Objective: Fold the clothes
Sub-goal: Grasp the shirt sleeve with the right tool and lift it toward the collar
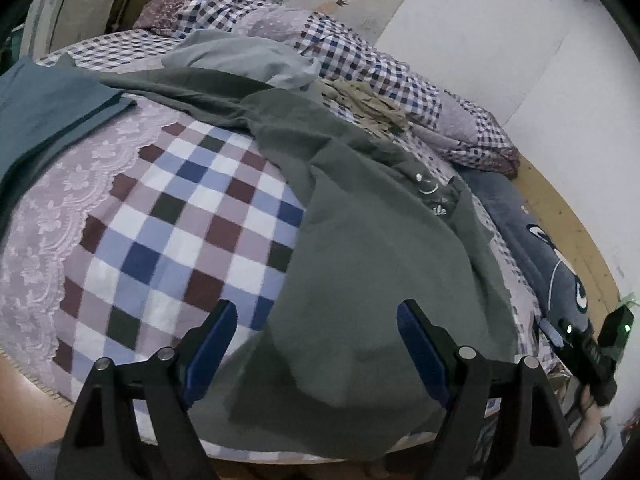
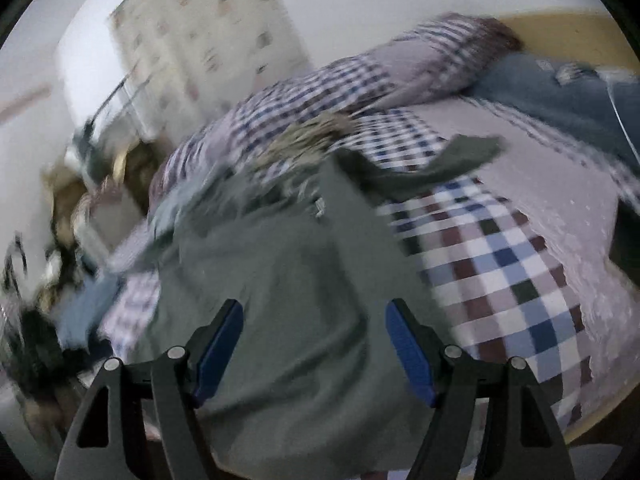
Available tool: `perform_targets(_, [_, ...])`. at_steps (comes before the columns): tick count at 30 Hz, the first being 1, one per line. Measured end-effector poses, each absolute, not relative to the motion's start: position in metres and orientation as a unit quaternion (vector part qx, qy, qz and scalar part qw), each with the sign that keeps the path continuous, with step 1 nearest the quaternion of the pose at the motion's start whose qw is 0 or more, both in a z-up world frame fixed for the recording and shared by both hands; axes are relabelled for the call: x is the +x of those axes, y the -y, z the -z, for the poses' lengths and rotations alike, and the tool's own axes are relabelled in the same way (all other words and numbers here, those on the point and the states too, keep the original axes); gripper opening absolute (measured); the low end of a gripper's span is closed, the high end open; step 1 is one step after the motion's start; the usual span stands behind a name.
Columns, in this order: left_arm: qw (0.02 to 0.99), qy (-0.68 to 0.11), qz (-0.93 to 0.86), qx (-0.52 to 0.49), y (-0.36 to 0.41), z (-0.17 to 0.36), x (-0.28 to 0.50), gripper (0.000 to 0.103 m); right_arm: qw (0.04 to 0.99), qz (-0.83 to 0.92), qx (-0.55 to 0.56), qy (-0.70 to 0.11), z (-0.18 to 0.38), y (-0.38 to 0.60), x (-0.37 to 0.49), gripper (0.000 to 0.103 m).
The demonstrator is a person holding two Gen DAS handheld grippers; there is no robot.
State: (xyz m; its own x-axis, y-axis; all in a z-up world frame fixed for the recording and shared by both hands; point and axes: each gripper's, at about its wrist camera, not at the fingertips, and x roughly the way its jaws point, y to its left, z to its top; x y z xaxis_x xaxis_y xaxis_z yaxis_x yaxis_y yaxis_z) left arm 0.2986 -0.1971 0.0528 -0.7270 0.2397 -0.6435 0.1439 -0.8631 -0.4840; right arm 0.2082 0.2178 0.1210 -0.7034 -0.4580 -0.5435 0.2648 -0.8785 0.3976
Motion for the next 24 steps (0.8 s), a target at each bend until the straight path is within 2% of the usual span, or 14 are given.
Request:
perform_targets(9, [0.071,0.264,-0.896,-0.350,0.169,-0.061,0.255,0.086,0.166,0.888,0.345,0.253,-0.111,-0.271,0.116,0.078])
perform_targets(18, [0.112,0.268,-0.904,-0.313,0.127,-0.073,0.163,0.086,0.200,0.834,0.363,0.364,-0.078,-0.285,0.011,0.078])
perform_targets(24, [0.135,0.269,-0.906,-0.297,0.100,-0.074,0.093,0.087,0.156,0.835,0.371,0.375,-0.051,-0.303,-0.064,0.078])
